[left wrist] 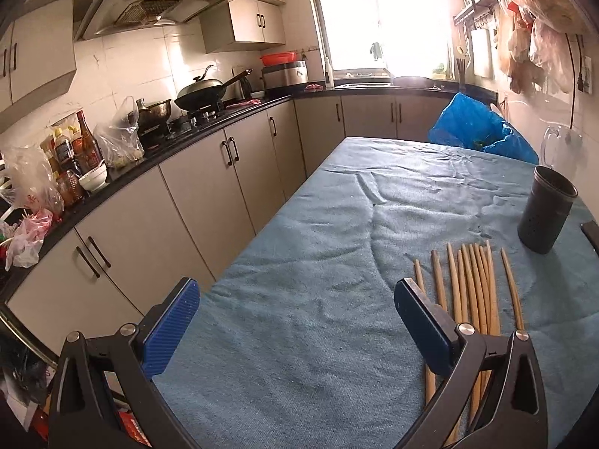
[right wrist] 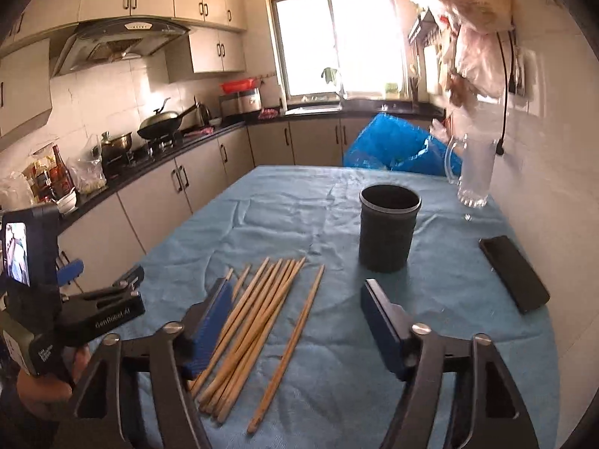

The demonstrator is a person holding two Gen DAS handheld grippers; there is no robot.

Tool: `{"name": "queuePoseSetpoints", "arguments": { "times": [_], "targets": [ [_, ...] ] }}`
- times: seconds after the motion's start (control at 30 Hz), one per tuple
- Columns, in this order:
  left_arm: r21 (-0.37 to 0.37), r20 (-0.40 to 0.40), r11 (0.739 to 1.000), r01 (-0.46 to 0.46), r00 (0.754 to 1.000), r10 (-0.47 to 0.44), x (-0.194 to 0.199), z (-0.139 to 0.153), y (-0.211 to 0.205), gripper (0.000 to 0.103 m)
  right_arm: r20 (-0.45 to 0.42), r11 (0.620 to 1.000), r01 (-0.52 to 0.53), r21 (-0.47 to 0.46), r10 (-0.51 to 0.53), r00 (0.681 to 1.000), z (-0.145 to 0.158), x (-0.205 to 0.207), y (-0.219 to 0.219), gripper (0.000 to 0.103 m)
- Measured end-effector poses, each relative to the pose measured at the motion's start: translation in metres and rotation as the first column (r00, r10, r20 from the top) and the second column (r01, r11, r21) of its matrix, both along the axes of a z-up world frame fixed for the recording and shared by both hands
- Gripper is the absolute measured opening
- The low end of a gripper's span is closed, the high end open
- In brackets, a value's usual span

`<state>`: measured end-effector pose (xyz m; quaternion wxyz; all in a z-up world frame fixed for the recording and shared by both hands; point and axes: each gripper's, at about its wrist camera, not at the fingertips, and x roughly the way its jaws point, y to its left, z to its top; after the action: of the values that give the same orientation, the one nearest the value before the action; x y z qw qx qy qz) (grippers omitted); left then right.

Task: Organize utensils
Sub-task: 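Move both tools toward the wooden chopsticks lying on the blue cloth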

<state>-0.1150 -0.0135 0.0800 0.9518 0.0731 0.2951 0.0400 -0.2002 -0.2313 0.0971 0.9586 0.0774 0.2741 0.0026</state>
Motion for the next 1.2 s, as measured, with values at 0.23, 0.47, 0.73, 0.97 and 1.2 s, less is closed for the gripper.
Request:
{"name": "queuePoseSetpoints", "arguments": {
  "times": [0.23, 0.47, 0.73, 0.97, 1.2],
  "targets": [
    [0.012, -0.01, 1.0, 0.005, 1.0, -0.005, 0.001, -0.001, -0.01, 0.103, -0.052, 0.999, 0.019, 0.032, -0.017, 0.999, -0.009, 0.004, -0.008, 0.066],
    [0.024, -0.019, 1.0, 0.013, 1.0, -0.013, -0.001, -0.003, -0.014, 0.103, -0.086, 0.998, 0.048, 0.042, -0.045, 0.995, -0.015, 0.007, -0.014, 0.066],
    [0.033, -0.035, 0.999, 0.013, 0.999, -0.012, 0.0, -0.006, -0.016, 0.103, -0.121, 0.998, 0.047, 0.05, -0.04, 0.992, -0.022, 0.014, -0.017, 0.063],
    [0.041, -0.055, 0.999, 0.015, 0.998, -0.013, 0.004, -0.01, -0.017, 0.103, -0.157, 0.997, 0.023, 0.07, -0.012, 0.987, -0.026, 0.026, -0.018, 0.058],
    [0.04, -0.077, 0.999, 0.014, 0.997, -0.011, 0.009, -0.014, -0.016, 0.103, -0.163, 0.998, 0.019, 0.052, -0.01, 0.987, -0.026, 0.035, -0.016, 0.058]
  ]
}}
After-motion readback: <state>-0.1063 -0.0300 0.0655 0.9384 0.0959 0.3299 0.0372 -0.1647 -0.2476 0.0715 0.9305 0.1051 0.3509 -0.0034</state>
